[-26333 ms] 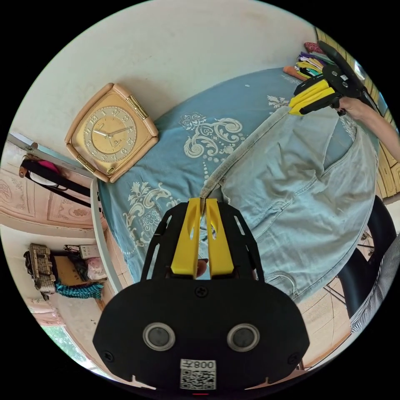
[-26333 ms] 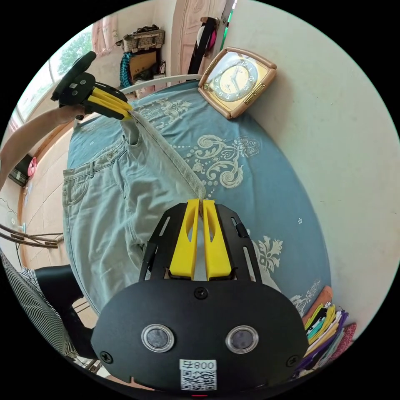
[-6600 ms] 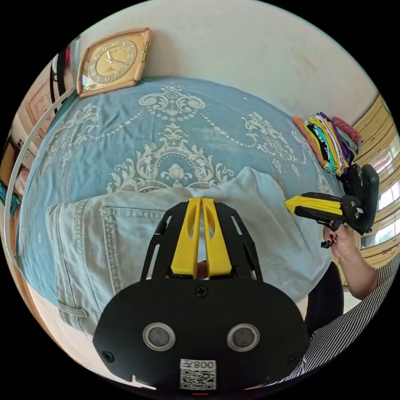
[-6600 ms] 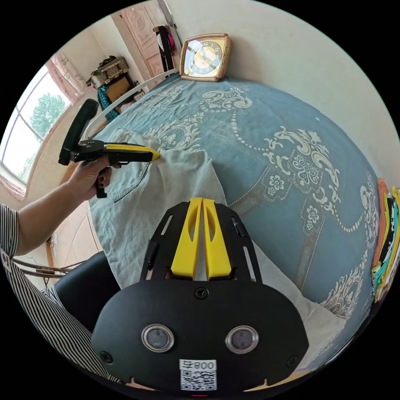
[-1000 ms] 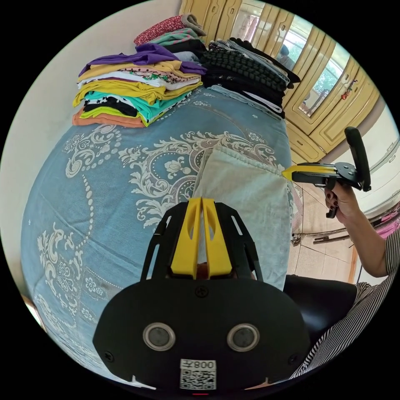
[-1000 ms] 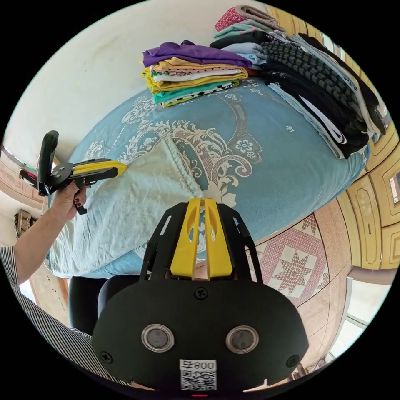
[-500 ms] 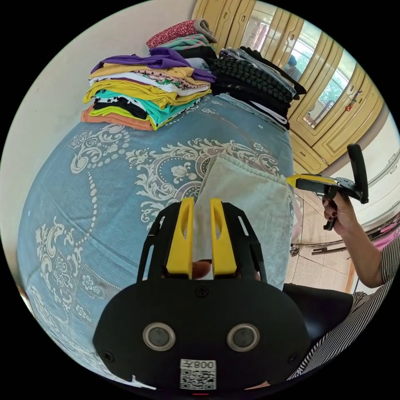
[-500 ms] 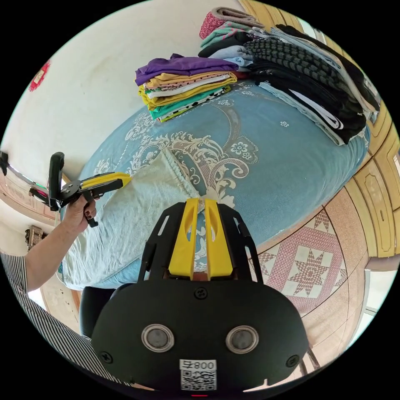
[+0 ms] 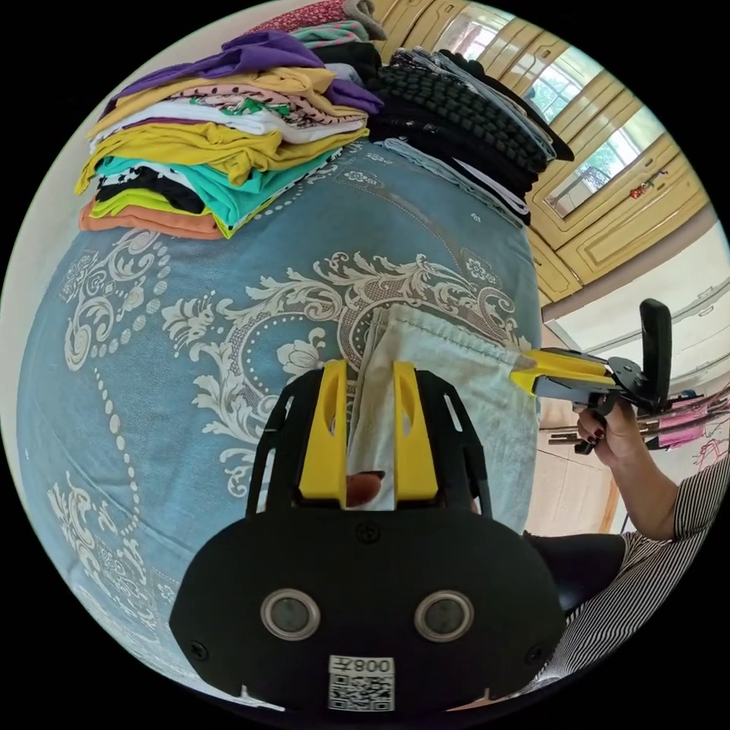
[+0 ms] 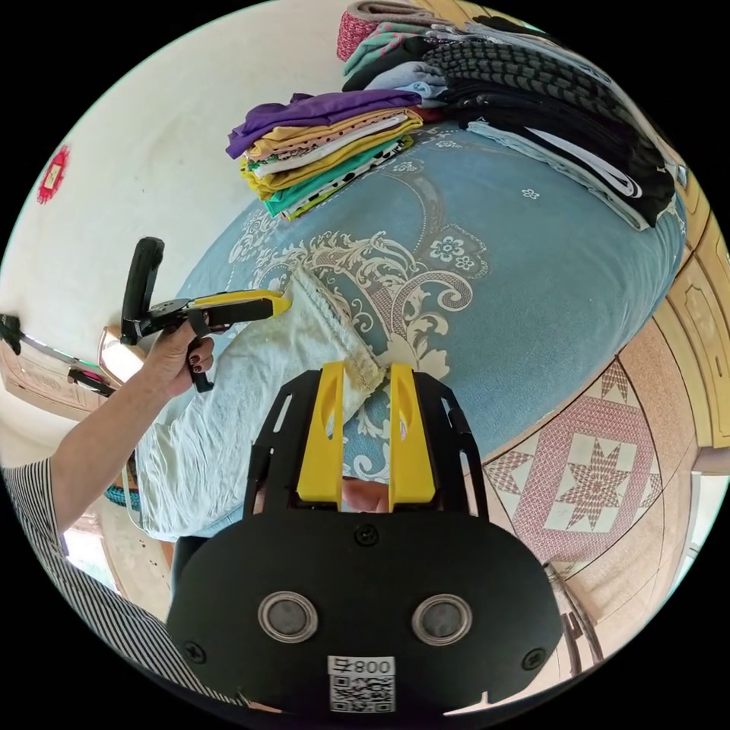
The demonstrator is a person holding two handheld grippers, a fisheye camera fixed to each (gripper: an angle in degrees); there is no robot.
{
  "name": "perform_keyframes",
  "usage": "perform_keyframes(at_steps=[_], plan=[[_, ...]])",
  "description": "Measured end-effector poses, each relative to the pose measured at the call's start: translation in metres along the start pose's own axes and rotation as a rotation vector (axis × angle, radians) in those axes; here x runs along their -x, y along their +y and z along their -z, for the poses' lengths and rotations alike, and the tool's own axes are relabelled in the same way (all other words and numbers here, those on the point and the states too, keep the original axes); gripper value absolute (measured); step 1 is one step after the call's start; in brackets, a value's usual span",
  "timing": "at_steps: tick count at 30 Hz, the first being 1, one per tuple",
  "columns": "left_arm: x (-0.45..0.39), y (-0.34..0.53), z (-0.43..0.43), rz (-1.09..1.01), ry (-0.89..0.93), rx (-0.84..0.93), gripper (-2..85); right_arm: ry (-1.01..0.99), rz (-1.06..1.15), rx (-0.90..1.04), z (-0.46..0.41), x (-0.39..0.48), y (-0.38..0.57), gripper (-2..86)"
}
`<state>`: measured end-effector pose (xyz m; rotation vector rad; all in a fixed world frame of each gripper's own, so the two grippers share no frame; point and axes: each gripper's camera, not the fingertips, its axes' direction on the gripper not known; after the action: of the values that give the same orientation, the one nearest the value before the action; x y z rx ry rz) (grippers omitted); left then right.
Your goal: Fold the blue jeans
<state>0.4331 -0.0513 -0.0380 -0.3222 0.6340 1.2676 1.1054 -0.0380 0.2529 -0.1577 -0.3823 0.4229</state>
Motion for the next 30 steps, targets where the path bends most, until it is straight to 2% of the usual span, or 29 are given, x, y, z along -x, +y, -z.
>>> perform_keyframes(at_steps=[3,5,11,17,25,30], plan=[[0.002,0.004,0.003,-0.002,-0.004,0.031,5.3,0.039,0.014,0.027,-0.004,0.011,-0.005,8.4],[0.013,0.011,0.009,0.035,0.057,0.04,3.7,0.046,0.017,0.034,-0.006,0.014,-0.007,7.9],[0.018,0.038,0.046,0.014,0.12,-0.018,2.2,-0.111,-0.014,0.042,0.0,0.016,-0.007,5.6],[0.016,0.074,0.103,-0.056,0.138,-0.068,1.5,-0.216,0.033,-0.032,0.034,0.05,0.001,4.5],[0.016,0.16,0.198,-0.126,0.151,-0.191,1.3,-0.366,0.162,-0.138,0.084,0.133,0.028,4.0],[0.02,0.236,0.253,-0.133,0.116,-0.246,1.4,-0.454,0.31,-0.12,0.097,0.21,0.046,3.6]])
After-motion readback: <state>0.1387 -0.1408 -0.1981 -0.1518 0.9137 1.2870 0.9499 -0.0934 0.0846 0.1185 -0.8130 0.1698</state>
